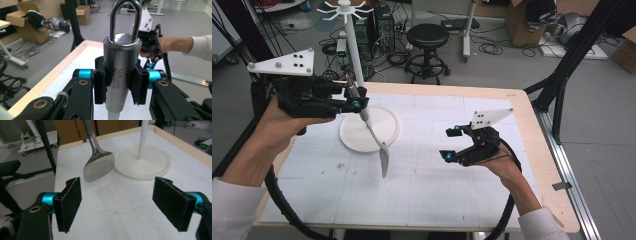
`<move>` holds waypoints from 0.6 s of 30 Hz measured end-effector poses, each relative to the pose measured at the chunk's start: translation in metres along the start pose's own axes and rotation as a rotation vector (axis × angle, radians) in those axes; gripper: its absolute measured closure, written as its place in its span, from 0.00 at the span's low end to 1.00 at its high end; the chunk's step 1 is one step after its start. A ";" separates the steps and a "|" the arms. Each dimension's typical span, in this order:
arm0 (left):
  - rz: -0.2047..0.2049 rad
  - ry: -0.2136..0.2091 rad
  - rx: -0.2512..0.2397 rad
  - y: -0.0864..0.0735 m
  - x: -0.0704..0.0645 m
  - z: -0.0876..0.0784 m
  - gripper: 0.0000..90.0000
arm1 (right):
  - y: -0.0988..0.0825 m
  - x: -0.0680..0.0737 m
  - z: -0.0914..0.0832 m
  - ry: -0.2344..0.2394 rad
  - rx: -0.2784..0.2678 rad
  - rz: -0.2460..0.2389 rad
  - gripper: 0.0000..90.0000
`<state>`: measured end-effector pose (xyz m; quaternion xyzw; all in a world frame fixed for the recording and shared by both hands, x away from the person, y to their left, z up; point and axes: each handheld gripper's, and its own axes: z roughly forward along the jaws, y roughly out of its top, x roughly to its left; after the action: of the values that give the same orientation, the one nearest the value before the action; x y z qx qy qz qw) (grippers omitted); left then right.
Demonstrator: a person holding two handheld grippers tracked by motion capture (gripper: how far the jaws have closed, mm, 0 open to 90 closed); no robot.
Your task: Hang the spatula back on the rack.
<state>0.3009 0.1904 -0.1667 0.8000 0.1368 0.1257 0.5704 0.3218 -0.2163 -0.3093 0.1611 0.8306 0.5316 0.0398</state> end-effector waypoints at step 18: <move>-0.029 0.124 0.017 0.005 0.016 -0.020 0.76 | -0.012 0.000 -0.009 -0.116 0.001 0.006 0.00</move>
<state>0.3091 0.2119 -0.1548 0.7936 0.1844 0.1656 0.5556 0.3173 -0.2282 -0.3160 0.1942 0.8267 0.5211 0.0860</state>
